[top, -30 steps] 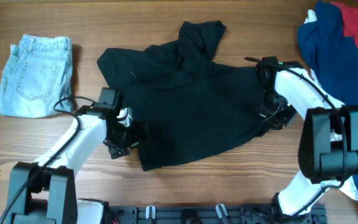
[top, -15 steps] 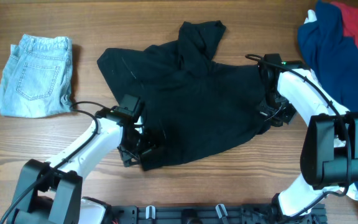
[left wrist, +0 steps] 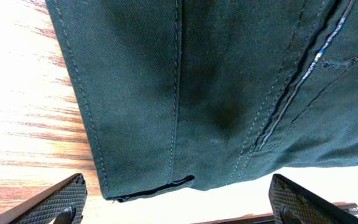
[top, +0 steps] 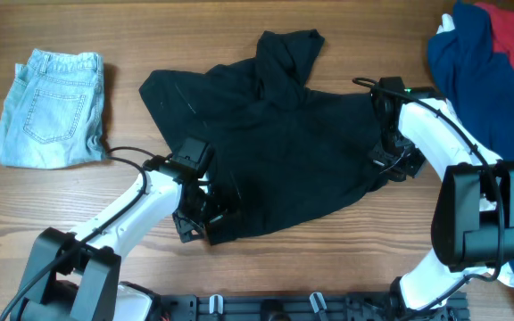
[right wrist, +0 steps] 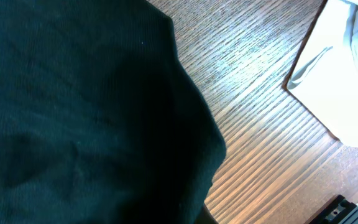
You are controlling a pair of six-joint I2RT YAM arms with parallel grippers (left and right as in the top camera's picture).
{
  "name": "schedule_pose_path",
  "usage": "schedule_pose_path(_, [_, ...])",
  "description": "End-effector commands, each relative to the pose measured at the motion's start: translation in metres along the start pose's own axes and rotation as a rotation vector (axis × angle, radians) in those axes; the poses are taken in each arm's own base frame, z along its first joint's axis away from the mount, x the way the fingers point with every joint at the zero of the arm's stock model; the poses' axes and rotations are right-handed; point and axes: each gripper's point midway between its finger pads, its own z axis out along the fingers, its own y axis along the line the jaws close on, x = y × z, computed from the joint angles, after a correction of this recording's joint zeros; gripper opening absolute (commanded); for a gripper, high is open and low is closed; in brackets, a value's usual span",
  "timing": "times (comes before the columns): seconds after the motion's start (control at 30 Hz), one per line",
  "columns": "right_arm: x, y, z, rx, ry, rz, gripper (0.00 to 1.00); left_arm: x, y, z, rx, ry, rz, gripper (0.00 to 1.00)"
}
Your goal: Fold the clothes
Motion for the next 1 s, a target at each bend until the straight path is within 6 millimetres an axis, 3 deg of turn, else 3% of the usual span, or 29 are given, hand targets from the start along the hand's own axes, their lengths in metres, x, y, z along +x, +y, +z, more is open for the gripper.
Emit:
schedule_pose_path(0.0, [0.0, 0.001, -0.006, -0.021, -0.01, -0.001, 0.04, 0.005, 0.008, 0.013, -0.024, 0.045, -0.052, 0.95])
schedule_pose_path(0.13, [0.0, 0.001, -0.007, -0.024, -0.012, 0.001, 0.04, 0.007, 0.007, 0.02, -0.016, 0.079, -0.053, 0.92])
schedule_pose_path(0.2, [-0.001, 0.001, -0.008, -0.025, -0.014, 0.001, 0.04, 0.007, 0.007, 0.021, -0.014, 0.08, -0.053, 0.85])
schedule_pose_path(0.3, [0.0, 0.001, -0.008, -0.029, -0.012, 0.002, 0.04, 0.007, 0.006, 0.021, -0.014, 0.08, -0.052, 0.57])
schedule_pose_path(0.33, [0.0, 0.002, -0.008, -0.032, -0.01, 0.001, 0.04, 0.007, 0.007, 0.021, -0.014, 0.08, -0.053, 0.32])
schedule_pose_path(0.4, [0.001, 0.003, -0.008, -0.037, -0.006, 0.001, 0.04, 0.007, 0.006, 0.02, -0.013, 0.079, -0.048, 0.06])
schedule_pose_path(0.57, [0.0, 0.003, -0.011, -0.048, -0.012, 0.005, 0.04, 0.0, -0.001, 0.004, 0.0, 0.051, 0.025, 0.04])
schedule_pose_path(0.67, [-0.005, 0.002, -0.024, -0.09, -0.056, 0.024, 0.04, -0.016, -0.005, -0.028, 0.004, -0.035, 0.069, 0.04])
schedule_pose_path(0.77, [-0.01, 0.0, -0.054, -0.19, -0.127, 0.044, 0.04, -0.035, -0.012, -0.08, 0.046, -0.177, 0.12, 0.04])
schedule_pose_path(0.8, [-0.011, -0.002, -0.068, -0.235, -0.163, 0.046, 0.04, -0.04, -0.017, -0.104, 0.08, -0.24, 0.146, 0.04])
schedule_pose_path(0.97, [-0.016, -0.025, -0.131, -0.388, -0.361, 0.065, 0.04, -0.043, -0.028, -0.187, 0.194, -0.489, 0.245, 0.04])
